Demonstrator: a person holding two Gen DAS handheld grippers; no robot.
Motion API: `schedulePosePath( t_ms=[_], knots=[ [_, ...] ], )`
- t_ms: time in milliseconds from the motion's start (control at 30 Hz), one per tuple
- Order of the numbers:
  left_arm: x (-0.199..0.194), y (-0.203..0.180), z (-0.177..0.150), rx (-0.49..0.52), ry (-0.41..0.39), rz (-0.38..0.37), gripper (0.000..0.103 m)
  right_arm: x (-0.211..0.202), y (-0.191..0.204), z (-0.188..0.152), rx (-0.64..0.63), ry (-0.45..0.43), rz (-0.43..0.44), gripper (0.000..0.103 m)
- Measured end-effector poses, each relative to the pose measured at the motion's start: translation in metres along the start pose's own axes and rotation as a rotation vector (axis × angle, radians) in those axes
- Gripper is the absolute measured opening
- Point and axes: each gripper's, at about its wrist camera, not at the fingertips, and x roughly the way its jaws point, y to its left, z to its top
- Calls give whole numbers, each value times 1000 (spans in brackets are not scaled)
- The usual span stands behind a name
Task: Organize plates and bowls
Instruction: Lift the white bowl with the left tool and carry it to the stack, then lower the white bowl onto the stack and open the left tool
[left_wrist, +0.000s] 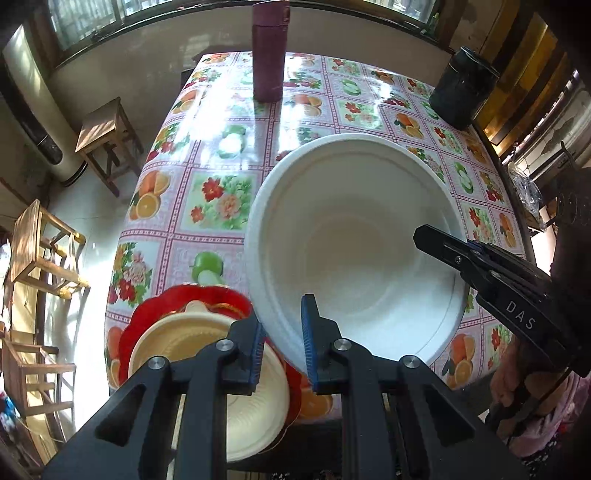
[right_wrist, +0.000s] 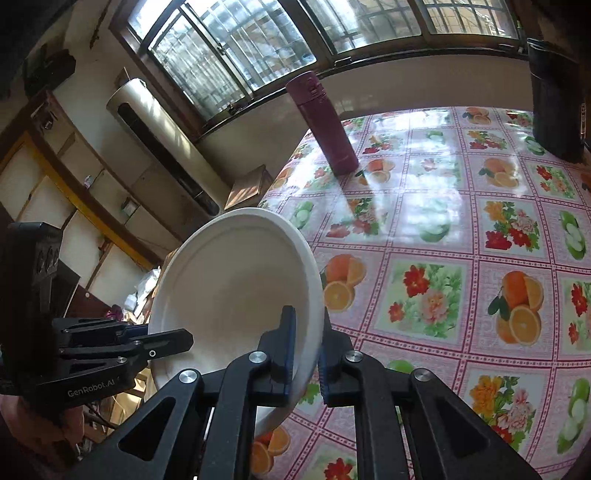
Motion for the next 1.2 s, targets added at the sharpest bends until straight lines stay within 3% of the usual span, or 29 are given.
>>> schedulePosePath(
  t_ms=[300,467,500,533,567,600,633,700,767,900,967,1067,1133,1200],
  knots=[
    [-8,74,-82,-112,-10,47,18,52,79,-48,-127,103,88,12],
    [8,91,-101,-143,-16,63,23,66,110,-71,-269,82,10,15],
    [7,91,-103,-137,-38,71,29,65,114,-74,-292,73,5,15],
    [5,90,-105,-130,-59,81,47,61,116,-76,-311,61,5,15],
    [0,90,-107,-129,-89,89,58,56,117,-77,-321,46,15,20],
    [-6,91,-110,-126,-129,104,78,47,116,-78,-323,29,38,36],
    [-14,92,-113,-122,-174,119,86,37,112,-76,-314,4,64,46],
    [-31,94,-122,-128,-258,138,86,13,97,-72,-268,-77,100,75],
    [-50,97,-133,-148,-377,151,88,-10,73,-65,-214,-154,118,84],
    [-79,75,-151,-125,-585,149,103,-43,17,-57,-134,-270,44,89],
    [-85,53,-154,-78,-649,83,103,-54,-11,-58,-106,-301,-20,93],
    [-90,22,-153,-26,-724,0,103,-68,-47,-62,-38,-306,-49,93],
    [-93,6,-152,-5,-767,-4,103,-79,-60,-69,-27,-323,-58,93],
    [-94,-10,-151,16,-803,38,103,-92,-64,-75,-39,-363,-74,94]
  ],
)
